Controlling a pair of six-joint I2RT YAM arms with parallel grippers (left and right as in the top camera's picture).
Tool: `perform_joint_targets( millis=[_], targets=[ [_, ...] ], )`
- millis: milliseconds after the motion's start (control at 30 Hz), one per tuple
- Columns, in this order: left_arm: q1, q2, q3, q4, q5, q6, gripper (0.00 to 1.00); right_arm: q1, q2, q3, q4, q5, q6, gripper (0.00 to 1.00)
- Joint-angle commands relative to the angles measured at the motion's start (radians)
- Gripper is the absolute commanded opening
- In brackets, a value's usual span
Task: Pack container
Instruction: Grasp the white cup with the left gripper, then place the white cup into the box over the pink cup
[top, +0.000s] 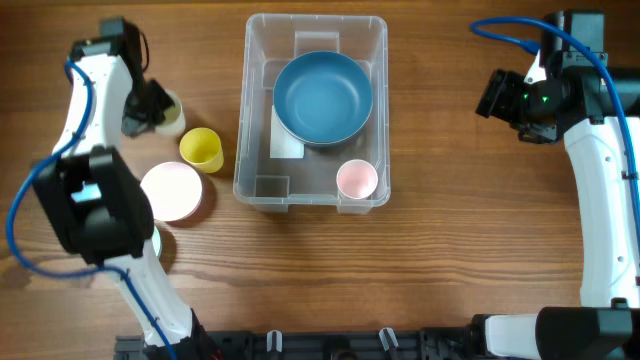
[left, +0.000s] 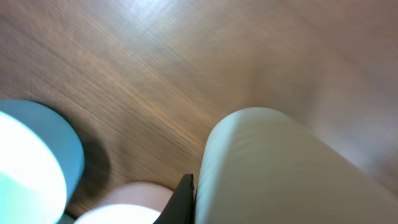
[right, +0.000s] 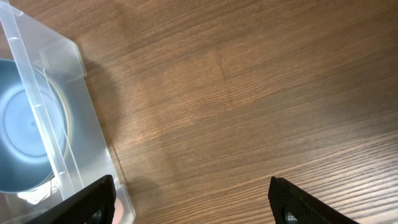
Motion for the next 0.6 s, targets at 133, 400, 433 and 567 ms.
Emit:
perform_joint_targets(
  millis=[133,400,433,567],
  targets=[
    [-0.404,-0.372,0.135,-0.08,0.072,0.0,0.04,0.0,0.014,-0.005,-0.005,-0.004,-0.013,0.8],
    [-0.827,-0.231,0.132,-0.061,0.072,-0.007,0.04,0.0,0.014,-0.005,-0.013,-0.005,-0.009,0.8],
    [-0.861,-0.198,0.132,-0.066,0.072,-0.01,0.04,0.0,0.014,-0.005,-0.016,-0.005,-0.009,0.8],
    [-0.921,-0.082,0.131,-0.098,0.074,-0.034,0.04,0.0,0.014,-0.005,-0.018,-0.005,-0.01,0.8]
  ],
)
